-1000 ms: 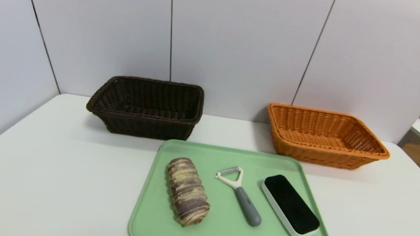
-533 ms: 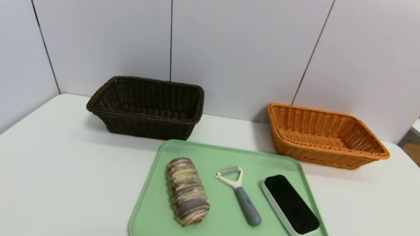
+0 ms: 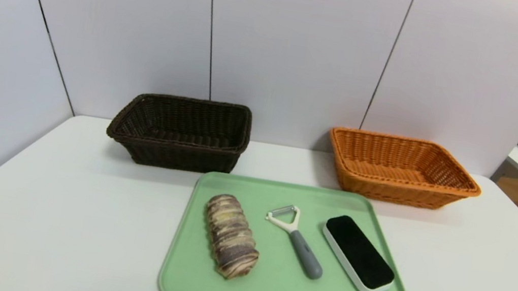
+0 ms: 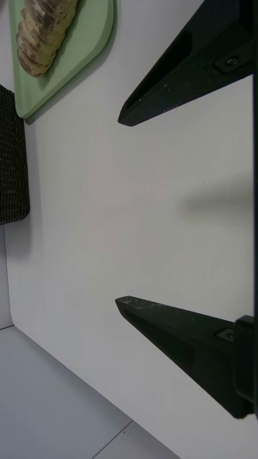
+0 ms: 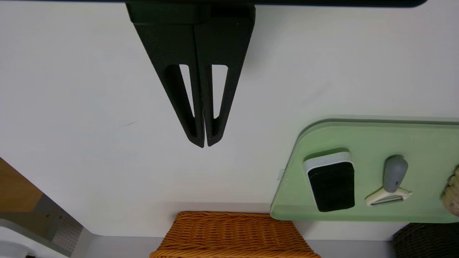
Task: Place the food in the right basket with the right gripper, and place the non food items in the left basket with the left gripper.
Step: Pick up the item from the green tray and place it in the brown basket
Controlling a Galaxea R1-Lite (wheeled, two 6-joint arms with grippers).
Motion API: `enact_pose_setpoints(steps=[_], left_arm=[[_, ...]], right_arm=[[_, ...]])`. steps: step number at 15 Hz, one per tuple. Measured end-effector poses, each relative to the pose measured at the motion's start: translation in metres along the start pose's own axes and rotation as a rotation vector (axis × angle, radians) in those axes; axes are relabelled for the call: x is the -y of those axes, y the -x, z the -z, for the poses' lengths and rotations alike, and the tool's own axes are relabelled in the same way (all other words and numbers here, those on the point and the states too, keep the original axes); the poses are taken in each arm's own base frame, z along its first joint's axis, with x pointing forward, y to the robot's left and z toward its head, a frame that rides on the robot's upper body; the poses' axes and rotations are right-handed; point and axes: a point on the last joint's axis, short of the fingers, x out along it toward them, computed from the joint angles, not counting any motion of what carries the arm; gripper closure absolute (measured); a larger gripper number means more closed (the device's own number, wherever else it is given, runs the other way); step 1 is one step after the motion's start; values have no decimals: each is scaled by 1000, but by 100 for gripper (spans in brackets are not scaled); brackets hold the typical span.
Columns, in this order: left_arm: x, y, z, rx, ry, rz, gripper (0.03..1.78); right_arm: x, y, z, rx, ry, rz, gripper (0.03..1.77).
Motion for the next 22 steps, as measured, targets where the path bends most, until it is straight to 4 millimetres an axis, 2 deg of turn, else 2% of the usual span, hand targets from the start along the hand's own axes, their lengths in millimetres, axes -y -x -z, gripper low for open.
enact_pose_setpoints(steps=[8, 12, 15, 19, 22], left_arm=[[0, 0, 0, 0, -1, 0, 12], [0, 0, 0, 0, 0, 0, 12], [0, 0, 0, 0, -1, 0, 12], [0, 0, 0, -5, -17, 6, 12], [0, 4, -13, -3, -16, 21, 12]], right_arm=[[-1, 0, 0, -3, 42, -28, 175], [-1, 0, 0, -2, 29, -22, 112], [0, 0, 0, -2, 23, -20, 79], [0, 0, 0, -8, 25, -20, 50], [-1, 1, -3, -4, 40, -27, 38]])
